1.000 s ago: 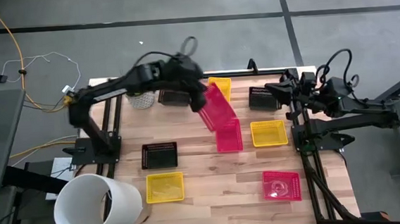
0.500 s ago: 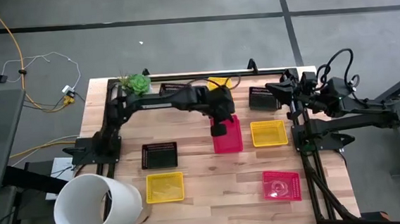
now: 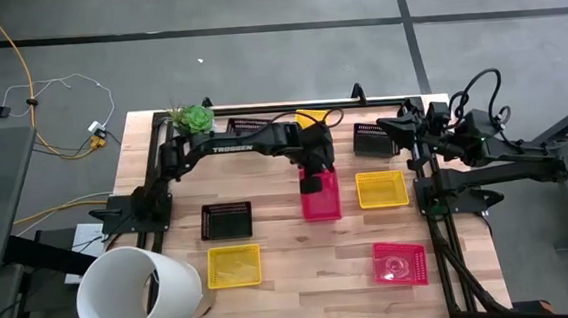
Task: Stack baskets by color
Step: Stack the left red bin on top of the red bin
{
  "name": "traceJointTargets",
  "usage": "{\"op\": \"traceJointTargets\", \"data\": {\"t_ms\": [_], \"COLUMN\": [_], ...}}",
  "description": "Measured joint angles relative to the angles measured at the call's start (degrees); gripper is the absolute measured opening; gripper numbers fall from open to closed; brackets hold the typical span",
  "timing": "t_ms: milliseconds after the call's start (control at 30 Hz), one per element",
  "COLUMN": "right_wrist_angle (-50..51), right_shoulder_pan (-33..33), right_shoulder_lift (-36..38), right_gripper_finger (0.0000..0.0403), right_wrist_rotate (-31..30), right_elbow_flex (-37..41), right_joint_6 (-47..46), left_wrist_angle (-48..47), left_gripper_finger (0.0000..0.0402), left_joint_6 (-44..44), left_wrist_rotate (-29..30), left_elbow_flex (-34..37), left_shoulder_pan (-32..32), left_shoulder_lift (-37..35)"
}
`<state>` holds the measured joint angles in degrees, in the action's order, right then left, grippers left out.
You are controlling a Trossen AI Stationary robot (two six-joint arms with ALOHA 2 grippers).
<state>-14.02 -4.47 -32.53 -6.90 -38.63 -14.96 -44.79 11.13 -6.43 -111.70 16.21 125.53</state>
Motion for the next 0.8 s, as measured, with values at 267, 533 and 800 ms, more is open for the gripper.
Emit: {"op": "traceJointTargets", "data": {"t_ms": [267,533,800], "right_wrist_angle": [0.00,0.11,0.19], "right_shoulder_pan": [0.00,0.02,0.00], "right_shoulder_lift": [0.00,0.00,0.00], "right_gripper_finger": [0.0000,0.0000,0.0000], "right_wrist_rotate": [-0.17,-0.20,-0.35], "right_elbow_flex": [0.00,0.00,0.00], "right_joint_6": [0.01,0.96,1.55], "left_wrist_angle": [-0.96,-0.13,1.77], "left_gripper_finger": [0.0006,0.0060,0.0173], "left_joint_6": [1.09,1.10,0.13], "left_wrist_rotate": [-0.86,-1.78,-2.13], "left_elbow_flex": [0.13,0.13,-0.15], "left_shoulder_pan": [0.04,0.04,-0.14], "left_shoulder_lift": [0.88,0.79,0.33]}}
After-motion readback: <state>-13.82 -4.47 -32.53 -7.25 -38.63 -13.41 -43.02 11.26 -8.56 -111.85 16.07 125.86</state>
